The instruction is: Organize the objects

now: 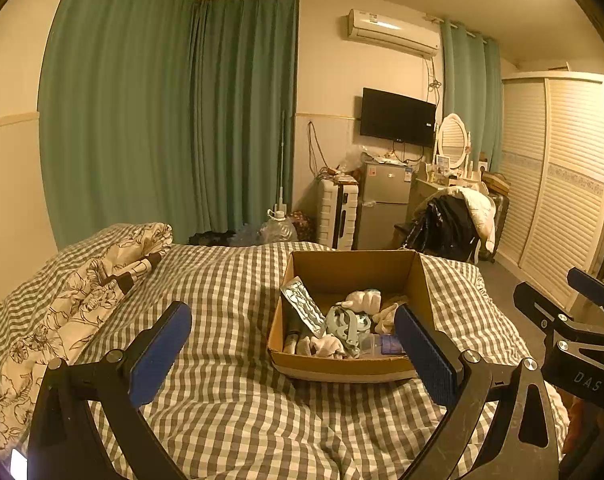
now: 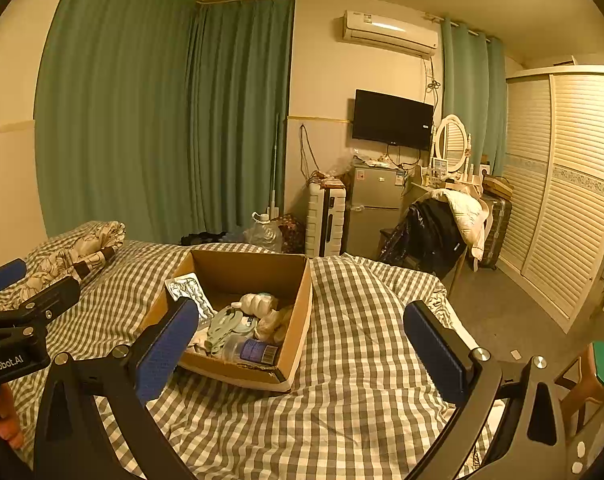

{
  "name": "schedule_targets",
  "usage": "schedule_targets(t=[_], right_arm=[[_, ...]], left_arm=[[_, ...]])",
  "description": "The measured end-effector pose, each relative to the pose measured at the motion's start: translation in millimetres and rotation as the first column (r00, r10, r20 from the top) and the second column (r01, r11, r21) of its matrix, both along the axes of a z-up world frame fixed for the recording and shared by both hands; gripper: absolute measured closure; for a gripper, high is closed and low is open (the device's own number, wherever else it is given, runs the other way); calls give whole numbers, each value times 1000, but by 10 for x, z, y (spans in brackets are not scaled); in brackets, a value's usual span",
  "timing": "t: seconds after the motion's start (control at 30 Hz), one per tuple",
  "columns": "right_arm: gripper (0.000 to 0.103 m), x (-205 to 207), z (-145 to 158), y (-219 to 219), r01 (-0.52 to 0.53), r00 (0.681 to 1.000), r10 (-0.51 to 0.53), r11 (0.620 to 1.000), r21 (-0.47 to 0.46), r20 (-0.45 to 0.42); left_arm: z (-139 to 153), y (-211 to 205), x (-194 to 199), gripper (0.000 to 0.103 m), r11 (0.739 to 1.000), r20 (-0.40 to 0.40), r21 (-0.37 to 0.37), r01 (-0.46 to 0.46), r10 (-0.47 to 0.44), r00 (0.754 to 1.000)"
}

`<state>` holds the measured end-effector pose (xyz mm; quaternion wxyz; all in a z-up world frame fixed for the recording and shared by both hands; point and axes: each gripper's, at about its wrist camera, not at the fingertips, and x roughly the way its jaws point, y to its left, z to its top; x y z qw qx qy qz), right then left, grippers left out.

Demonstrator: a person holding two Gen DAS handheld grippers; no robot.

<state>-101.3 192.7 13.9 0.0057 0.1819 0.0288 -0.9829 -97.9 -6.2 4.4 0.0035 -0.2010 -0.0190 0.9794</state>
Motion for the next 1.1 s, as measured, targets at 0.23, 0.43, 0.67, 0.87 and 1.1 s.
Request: schedule_targets(t=[0.23, 0.43, 0.67, 0.87, 1.1], right_arm=[[0, -3, -12, 8, 0, 1000, 0, 1000, 0, 7], [0, -13, -33, 8, -2, 1000, 2, 1000, 4, 12], [0, -23, -50, -6, -2, 1000, 2, 1000, 10, 19], [0, -33, -68, -22, 1, 1000, -2, 1000, 20, 27], [0, -48, -79, -17, 5, 1000, -6, 1000, 23, 29]], left_arm=[[-12, 4, -5, 0, 1000, 2, 0, -3, 3, 1000], [-23, 0, -6, 0, 1000, 2, 2, -9, 9, 1000], [-29, 5, -7, 0, 1000, 0, 2, -14, 14, 1000], [-41, -3, -13, 0, 1000, 5, 4, -22, 22, 1000], [-49, -7, -25, 0, 1000, 12, 6, -21, 21, 1000]])
